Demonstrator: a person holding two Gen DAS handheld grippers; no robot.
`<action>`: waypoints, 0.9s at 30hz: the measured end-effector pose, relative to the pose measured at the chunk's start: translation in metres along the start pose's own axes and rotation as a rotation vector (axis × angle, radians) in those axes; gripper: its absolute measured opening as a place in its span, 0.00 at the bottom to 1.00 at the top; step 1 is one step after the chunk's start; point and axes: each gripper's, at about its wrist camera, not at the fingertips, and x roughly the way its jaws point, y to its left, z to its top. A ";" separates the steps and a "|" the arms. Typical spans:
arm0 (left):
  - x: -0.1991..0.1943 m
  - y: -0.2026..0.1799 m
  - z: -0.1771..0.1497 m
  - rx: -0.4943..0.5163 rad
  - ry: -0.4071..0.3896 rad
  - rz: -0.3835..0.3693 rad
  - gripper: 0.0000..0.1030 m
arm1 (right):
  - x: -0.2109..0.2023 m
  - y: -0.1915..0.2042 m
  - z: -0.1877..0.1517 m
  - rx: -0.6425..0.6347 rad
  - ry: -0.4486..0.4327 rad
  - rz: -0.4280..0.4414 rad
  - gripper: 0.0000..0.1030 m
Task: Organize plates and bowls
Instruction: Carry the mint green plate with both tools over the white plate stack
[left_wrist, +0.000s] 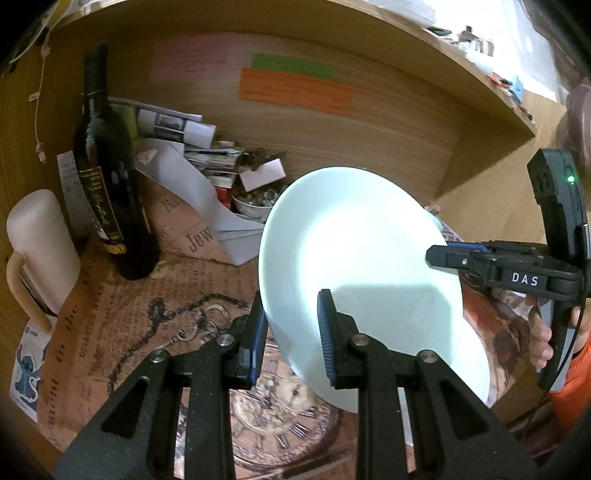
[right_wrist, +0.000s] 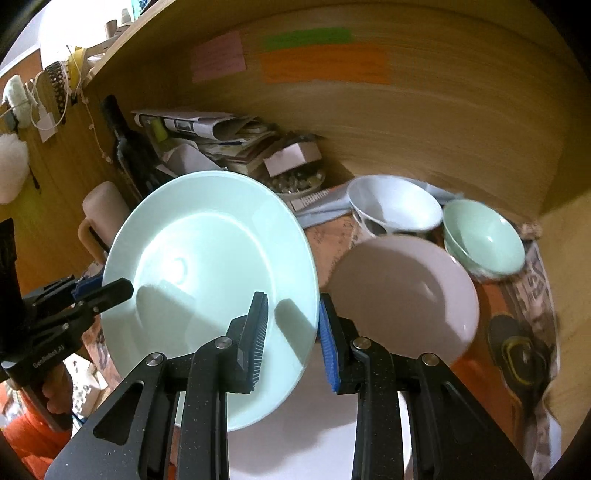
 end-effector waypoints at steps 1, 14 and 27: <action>-0.001 -0.003 -0.002 0.002 0.000 -0.005 0.24 | -0.002 -0.002 -0.004 0.008 -0.001 -0.002 0.24; 0.007 -0.037 -0.026 0.025 0.042 -0.048 0.24 | -0.017 -0.033 -0.050 0.151 -0.010 0.033 0.24; 0.029 -0.048 -0.051 0.017 0.135 -0.062 0.24 | -0.017 -0.042 -0.082 0.183 0.001 -0.012 0.24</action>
